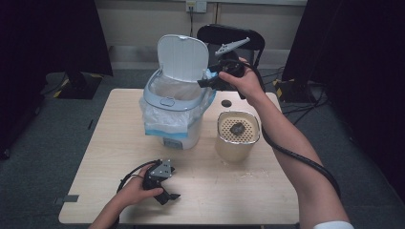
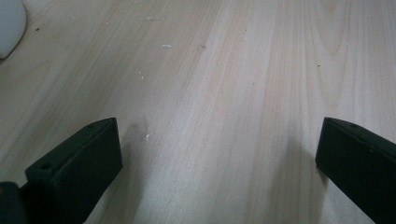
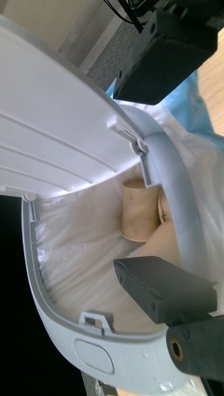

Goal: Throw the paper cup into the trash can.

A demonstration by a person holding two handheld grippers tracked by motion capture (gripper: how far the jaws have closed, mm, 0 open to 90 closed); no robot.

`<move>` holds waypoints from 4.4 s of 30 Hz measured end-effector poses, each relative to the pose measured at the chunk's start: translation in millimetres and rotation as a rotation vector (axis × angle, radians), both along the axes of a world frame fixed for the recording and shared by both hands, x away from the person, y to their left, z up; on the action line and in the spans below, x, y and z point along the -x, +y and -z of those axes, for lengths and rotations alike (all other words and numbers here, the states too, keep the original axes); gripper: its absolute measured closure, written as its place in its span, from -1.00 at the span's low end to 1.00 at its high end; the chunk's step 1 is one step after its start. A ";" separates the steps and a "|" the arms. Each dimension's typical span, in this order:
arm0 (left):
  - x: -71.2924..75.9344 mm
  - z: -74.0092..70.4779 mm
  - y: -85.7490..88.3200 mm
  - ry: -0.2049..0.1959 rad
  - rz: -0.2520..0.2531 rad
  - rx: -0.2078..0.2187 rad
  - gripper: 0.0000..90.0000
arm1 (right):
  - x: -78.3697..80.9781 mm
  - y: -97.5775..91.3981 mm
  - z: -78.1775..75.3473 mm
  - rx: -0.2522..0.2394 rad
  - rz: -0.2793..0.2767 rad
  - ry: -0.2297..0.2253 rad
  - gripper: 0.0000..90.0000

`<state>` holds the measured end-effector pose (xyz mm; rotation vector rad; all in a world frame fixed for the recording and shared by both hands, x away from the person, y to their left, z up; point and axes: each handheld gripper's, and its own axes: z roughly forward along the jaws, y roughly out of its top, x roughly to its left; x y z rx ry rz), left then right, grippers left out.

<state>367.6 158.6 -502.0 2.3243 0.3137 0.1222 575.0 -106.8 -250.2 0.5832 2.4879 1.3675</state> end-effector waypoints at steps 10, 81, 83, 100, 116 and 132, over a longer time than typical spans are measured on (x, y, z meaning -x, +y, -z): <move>-0.1 0.1 0.0 0.002 0.001 0.002 -1.00 | -5.3 8.9 -0.1 -0.018 0.006 -0.011 -0.69; 0.4 0.0 -0.1 0.002 -0.004 0.000 -1.00 | 52.4 51.8 -9.4 -0.024 -0.199 0.027 -0.20; 0.2 -0.1 0.0 0.000 -0.003 -0.002 -1.00 | 51.4 51.5 -8.9 -0.025 -0.195 0.033 -0.12; 0.4 0.0 -0.1 0.002 -0.004 0.000 -1.00 | 42.6 63.7 3.2 0.054 -0.170 -0.007 0.09; 0.2 -0.1 0.0 0.000 -0.003 -0.002 -1.00 | 29.6 68.7 8.8 -0.011 -0.138 0.002 0.12; 0.5 0.0 -0.1 0.002 -0.007 -0.001 -1.00 | 35.4 71.8 10.4 0.034 -0.144 -0.032 -0.25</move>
